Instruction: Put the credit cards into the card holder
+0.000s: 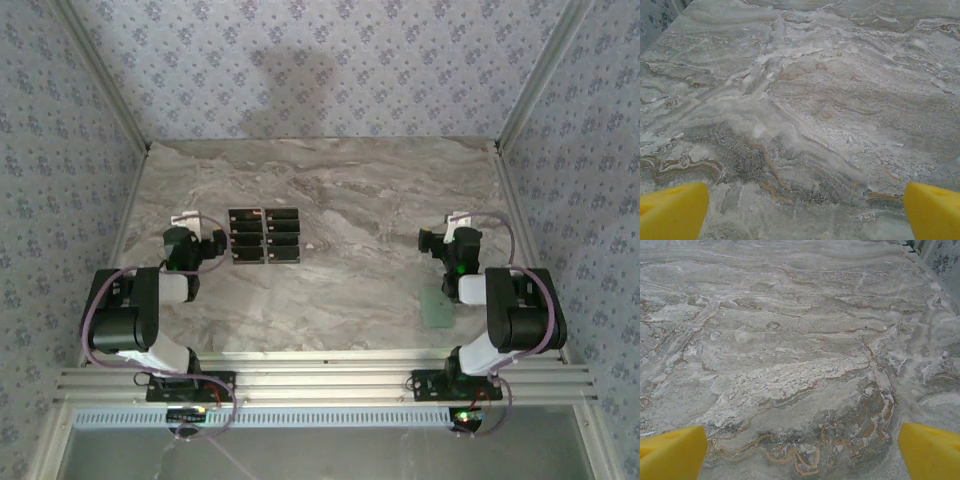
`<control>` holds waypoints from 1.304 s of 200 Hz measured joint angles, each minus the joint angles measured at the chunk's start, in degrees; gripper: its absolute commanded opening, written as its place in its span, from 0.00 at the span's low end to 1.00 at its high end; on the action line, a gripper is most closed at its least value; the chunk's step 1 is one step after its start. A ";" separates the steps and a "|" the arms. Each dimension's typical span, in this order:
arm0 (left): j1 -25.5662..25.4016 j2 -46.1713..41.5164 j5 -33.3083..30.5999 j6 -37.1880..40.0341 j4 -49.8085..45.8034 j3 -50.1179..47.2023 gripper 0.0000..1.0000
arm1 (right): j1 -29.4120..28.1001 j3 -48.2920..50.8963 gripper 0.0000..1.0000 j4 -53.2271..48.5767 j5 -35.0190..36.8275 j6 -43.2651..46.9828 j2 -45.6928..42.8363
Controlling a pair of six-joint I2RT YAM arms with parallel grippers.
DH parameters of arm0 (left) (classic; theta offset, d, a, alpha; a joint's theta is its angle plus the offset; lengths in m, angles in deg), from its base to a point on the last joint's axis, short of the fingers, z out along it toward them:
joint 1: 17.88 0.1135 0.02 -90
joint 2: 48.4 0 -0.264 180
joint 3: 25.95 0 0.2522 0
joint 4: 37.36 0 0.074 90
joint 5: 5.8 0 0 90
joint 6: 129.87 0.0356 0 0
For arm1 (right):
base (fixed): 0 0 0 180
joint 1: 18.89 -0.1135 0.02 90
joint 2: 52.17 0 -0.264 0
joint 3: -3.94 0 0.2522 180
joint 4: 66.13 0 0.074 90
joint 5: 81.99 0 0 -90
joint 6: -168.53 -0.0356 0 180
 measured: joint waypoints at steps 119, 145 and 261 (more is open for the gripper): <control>0.17 0.00 0.22 0.00 -0.02 0.00 1.00 | 0.00 0.00 1.00 0.00 -0.02 0.02 0.00; 0.28 0.00 0.44 0.00 -0.02 0.00 1.00 | 0.00 0.00 1.00 0.00 0.00 0.02 0.00; 0.28 0.00 0.66 0.00 -0.07 0.00 1.00 | 0.00 -0.04 1.00 -0.68 0.87 -0.09 -0.44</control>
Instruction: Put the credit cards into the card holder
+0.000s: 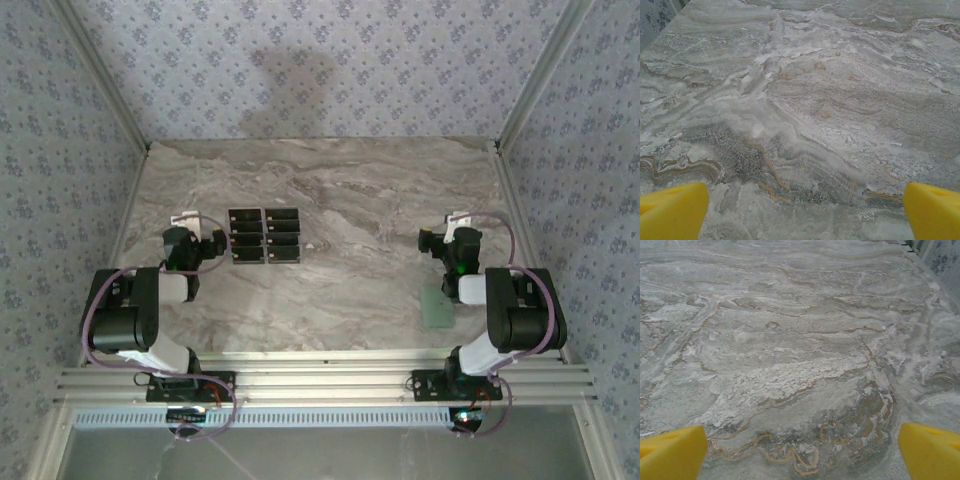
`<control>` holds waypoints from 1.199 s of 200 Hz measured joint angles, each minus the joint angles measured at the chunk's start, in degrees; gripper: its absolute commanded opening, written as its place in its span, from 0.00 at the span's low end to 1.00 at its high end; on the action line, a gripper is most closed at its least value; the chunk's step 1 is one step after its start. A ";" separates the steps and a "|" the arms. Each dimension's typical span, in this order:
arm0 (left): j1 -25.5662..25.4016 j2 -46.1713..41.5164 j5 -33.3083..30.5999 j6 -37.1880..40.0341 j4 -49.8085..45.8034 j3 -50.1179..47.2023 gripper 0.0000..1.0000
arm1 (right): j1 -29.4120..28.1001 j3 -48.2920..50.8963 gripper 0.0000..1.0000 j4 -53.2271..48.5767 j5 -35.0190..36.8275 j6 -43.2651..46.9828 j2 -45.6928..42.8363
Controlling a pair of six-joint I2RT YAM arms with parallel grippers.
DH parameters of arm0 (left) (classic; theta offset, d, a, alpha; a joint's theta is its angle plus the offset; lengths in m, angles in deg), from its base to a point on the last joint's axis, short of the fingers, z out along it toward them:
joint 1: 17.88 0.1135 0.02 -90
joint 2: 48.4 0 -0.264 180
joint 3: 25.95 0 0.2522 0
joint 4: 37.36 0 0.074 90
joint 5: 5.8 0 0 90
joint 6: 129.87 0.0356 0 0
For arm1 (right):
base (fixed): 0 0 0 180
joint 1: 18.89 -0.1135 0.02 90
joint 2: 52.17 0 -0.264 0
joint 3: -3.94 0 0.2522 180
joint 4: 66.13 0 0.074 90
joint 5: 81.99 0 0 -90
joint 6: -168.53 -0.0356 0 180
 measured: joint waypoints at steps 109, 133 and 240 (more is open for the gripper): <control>0.15 -18.10 -6.97 -9.53 -24.55 9.22 1.00 | 3.76 -21.18 0.99 -40.94 1.66 -20.76 -18.73; 0.15 -20.68 -2.97 -15.69 -33.20 15.63 1.00 | 0.20 -22.84 0.96 -48.52 -5.66 -22.45 -19.96; -6.16 -14.95 13.55 -29.24 -38.93 18.36 1.00 | -31.95 -38.58 0.86 -62.01 -13.29 -29.03 -0.85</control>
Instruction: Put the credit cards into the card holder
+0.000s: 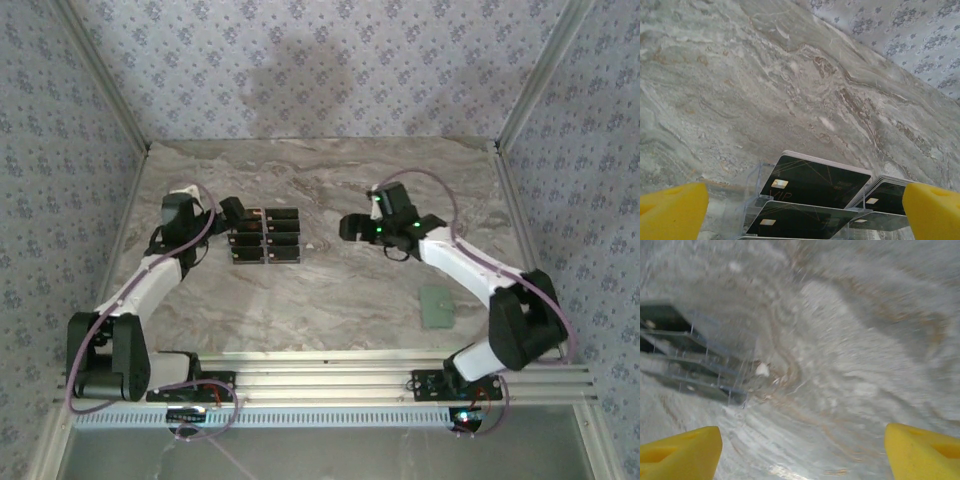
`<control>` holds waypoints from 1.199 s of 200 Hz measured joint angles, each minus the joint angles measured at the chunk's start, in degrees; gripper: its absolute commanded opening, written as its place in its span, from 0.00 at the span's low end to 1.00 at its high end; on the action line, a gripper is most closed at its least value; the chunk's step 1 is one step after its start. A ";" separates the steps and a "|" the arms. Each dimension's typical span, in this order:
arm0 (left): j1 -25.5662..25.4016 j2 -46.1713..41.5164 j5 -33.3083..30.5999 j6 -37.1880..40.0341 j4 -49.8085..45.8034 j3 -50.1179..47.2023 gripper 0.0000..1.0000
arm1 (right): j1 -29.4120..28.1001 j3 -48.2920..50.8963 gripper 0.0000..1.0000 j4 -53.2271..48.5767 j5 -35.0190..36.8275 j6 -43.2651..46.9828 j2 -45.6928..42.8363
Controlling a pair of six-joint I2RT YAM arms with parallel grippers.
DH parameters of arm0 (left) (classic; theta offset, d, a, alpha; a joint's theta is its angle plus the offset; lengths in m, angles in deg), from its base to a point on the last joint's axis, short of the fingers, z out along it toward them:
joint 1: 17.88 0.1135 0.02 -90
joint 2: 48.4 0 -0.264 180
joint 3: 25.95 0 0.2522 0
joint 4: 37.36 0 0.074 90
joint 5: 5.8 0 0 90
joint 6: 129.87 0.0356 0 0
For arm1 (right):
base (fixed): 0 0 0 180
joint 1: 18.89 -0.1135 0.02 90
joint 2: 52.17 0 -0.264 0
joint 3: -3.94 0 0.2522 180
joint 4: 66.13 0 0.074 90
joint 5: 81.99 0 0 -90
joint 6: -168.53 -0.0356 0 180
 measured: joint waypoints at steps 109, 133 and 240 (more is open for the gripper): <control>-0.04 7.23 1.95 -1.44 6.43 -0.52 1.00 | -10.95 -10.99 0.85 -0.35 2.84 -3.56 16.02; -0.04 9.07 2.45 -1.44 7.34 -0.52 1.00 | -11.41 -11.87 0.85 -0.35 3.45 -3.61 18.12; -2.14 13.07 3.89 -1.73 10.49 0.35 1.00 | -12.02 -17.00 0.85 0.50 6.19 -4.00 24.98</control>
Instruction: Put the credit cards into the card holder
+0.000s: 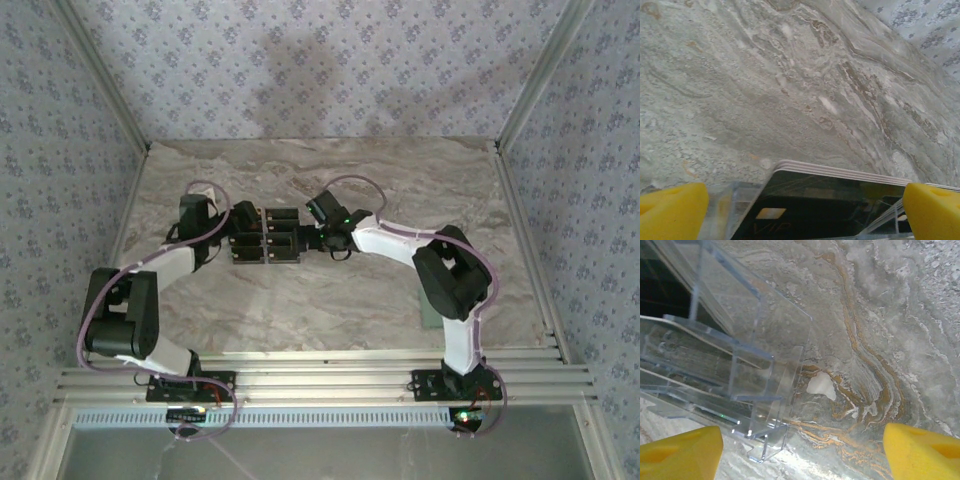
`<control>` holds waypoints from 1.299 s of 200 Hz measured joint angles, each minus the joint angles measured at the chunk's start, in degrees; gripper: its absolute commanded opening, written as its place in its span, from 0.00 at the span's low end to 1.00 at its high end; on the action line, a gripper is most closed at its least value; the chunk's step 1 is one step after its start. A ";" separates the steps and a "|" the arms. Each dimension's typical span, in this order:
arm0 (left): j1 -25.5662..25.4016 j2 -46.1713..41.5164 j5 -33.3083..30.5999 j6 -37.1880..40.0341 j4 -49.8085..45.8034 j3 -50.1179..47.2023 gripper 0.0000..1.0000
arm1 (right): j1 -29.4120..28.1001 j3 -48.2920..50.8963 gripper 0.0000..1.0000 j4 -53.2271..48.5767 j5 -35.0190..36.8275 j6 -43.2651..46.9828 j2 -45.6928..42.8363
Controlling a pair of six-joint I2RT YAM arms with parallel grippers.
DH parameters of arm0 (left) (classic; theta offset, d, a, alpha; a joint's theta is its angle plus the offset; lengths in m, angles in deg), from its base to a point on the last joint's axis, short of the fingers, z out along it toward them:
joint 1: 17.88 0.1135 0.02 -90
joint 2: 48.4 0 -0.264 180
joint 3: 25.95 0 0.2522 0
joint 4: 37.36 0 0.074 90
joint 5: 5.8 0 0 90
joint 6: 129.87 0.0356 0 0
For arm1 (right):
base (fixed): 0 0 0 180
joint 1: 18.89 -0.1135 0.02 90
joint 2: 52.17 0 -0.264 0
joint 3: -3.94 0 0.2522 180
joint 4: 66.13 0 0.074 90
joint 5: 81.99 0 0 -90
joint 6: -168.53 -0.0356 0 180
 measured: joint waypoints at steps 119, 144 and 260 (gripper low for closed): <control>-5.20 2.69 -0.87 -1.11 1.36 1.70 1.00 | 4.44 3.17 0.85 2.16 1.11 -0.61 -0.92; -7.89 4.09 -1.60 -1.25 1.49 3.17 1.00 | 5.88 5.03 0.85 2.23 1.55 -0.68 -2.05; -18.75 14.16 -4.07 -2.80 1.51 15.04 1.00 | 14.58 14.25 0.84 2.80 3.04 -0.66 -9.68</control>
